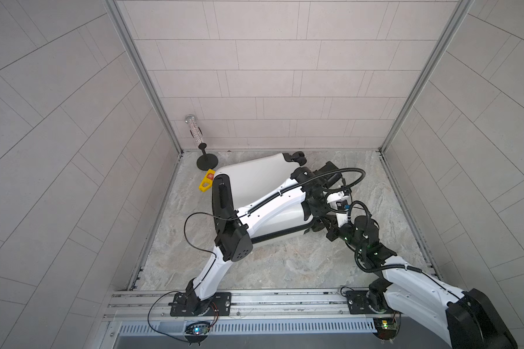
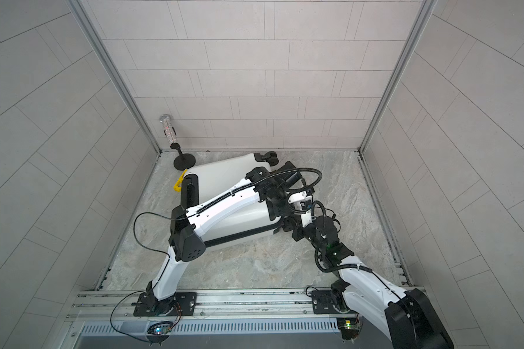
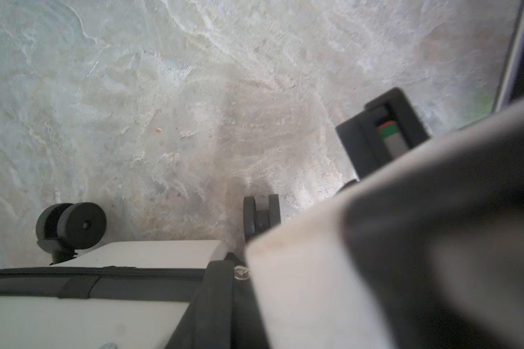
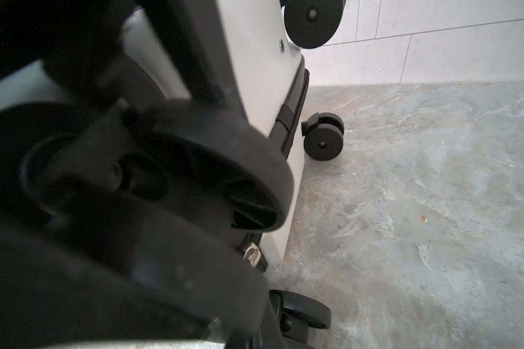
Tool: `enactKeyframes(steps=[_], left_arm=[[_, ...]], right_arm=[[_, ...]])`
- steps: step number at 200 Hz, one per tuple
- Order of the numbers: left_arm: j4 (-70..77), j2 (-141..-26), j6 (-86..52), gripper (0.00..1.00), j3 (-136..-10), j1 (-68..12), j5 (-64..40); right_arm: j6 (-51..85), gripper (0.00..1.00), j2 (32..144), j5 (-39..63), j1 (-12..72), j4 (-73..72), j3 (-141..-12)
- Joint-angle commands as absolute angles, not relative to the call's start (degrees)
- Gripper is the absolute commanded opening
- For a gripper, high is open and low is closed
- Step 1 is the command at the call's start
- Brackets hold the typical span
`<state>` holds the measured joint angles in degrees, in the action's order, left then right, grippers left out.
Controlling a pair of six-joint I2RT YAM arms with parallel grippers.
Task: Open the suitcase zippers
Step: Unzip the zipper on the suitcase.
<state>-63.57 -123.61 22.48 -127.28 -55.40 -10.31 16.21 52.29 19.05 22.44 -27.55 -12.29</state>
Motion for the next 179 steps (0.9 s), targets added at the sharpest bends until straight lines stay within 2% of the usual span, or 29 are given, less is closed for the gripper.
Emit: enactKeyframes(steps=[1,40,90,126,179], left_arm=[[-70.1,-117.9,27.2,0.15,-121.9,-55.1,-16.4],[-67.0,-107.5,28.2,0.06,-111.4,-55.7,-26.2],[-64.0,-99.4,28.6,0.04,-102.9,-56.6,-31.7],[-62.7,-95.0,29.3,0.03,-99.0,-57.8,-33.7],[-59.8,-88.2,30.7,0.02,-91.4,-59.8,-36.4]], right_arm=[[15.7,0.0,52.2,14.6,21.4,-25.5,-12.3],[15.6,0.0,55.9,16.9,21.4,-27.3,-13.9],[15.7,0.0,62.4,17.2,21.4,-29.1,-17.5],[17.0,0.0,70.9,13.3,21.3,-28.9,-23.1],[19.9,0.0,86.9,15.5,17.1,-31.9,-34.7]])
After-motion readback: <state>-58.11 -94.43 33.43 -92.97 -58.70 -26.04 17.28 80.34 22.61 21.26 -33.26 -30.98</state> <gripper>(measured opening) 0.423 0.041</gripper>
